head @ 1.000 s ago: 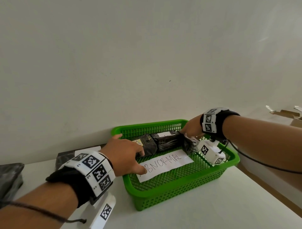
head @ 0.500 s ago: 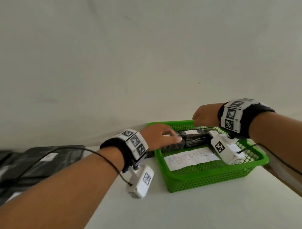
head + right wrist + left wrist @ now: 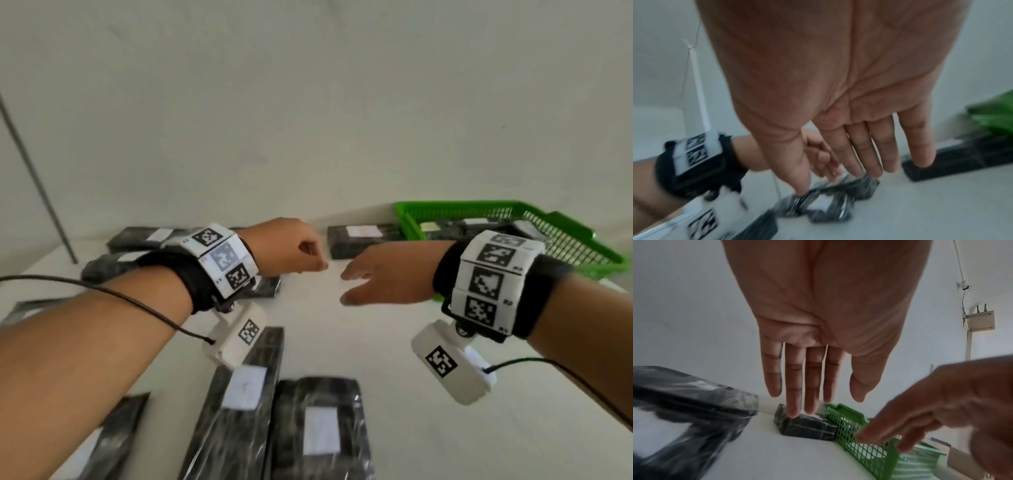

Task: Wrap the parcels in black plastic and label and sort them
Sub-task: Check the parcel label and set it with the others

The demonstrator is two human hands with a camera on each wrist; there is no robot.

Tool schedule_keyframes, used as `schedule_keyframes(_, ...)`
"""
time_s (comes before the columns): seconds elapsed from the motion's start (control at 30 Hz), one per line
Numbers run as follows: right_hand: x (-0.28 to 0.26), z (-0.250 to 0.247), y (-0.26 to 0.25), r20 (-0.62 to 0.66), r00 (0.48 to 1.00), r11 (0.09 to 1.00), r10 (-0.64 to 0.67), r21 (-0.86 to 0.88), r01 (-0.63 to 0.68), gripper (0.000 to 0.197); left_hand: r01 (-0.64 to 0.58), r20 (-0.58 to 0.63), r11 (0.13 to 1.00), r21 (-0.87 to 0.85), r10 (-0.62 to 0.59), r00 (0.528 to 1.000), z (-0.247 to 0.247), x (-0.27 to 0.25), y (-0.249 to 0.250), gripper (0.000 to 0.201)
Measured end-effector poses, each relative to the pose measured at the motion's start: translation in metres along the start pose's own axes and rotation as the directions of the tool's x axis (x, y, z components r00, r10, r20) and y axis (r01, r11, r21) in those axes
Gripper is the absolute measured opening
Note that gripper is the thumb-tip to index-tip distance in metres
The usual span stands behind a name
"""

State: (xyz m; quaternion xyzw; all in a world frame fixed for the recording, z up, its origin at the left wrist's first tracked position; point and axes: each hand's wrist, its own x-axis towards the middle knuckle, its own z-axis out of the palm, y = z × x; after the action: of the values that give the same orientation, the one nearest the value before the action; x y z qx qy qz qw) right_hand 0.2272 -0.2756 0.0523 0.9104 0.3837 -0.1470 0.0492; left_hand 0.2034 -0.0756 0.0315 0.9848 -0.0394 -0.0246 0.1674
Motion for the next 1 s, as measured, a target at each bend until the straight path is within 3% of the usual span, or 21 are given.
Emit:
schedule_keyframes(0.17, -0.025, 0.058, -0.059, 0.25, 0.965, 0.997, -0.081, 0.038, 0.074, 0.113, -0.012, 0.053, 1.0, -0.012, 0.013, 0.999, 0.012, -0.06, -0.02, 0.025)
schedule_keyframes(0.3, -0.032, 0.102, -0.073, 0.31, 0.949, 0.993, -0.065, -0.078, 0.093, 0.136, -0.025, 0.074, 0.998, -0.065, 0.029, 0.997, 0.028, -0.087, -0.032, 0.027)
schedule_keyframes(0.47, -0.033, 0.12, -0.062, 0.208, 0.978, 0.994, -0.029, -0.1, 0.05, 0.131, -0.037, 0.046, 0.989, -0.143, 0.044, 0.998, 0.043, -0.102, -0.037, 0.026)
schedule_keyframes(0.57, -0.028, 0.11, -0.049, 0.075, 0.997, 0.996, -0.011, -0.083, 0.017, 0.133, -0.029, 0.041, 0.986, -0.164, 0.036, 0.999, 0.049, -0.103, -0.034, 0.027)
schedule_keyframes(0.7, -0.02, 0.083, -0.04, -0.109, 0.994, 0.994, -0.023, -0.105, 0.012, 0.132, 0.017, 0.024, 0.988, -0.152, -0.013, 1.0, 0.05, -0.098, -0.021, 0.044)
schedule_keyframes(0.8, -0.017, 0.058, -0.04, -0.211, 0.976, 0.991, -0.057, -0.13, 0.03, 0.132, 0.089, -0.065, 0.976, -0.198, -0.104, 0.992, 0.045, -0.089, -0.013, 0.059)
schedule_keyframes(0.87, -0.017, 0.042, -0.041, -0.286, 0.955, 0.991, -0.076, -0.13, 0.04, 0.135, 0.089, -0.118, 0.921, -0.38, -0.144, 0.983, 0.039, -0.084, -0.011, 0.053)
schedule_keyframes(0.93, -0.016, 0.028, -0.041, -0.384, 0.918, 0.991, -0.101, -0.12, 0.058, 0.136, 0.02, -0.152, 0.729, -0.684, -0.169, 0.974, 0.031, -0.083, -0.008, 0.03)
schedule_keyframes(1.0, -0.017, 0.016, -0.042, -0.486, 0.87, 0.996, -0.085, -0.066, 0.06, 0.135, -0.055, -0.2, 0.53, -0.846, -0.22, 0.955, 0.021, -0.085, -0.005, 0.021)
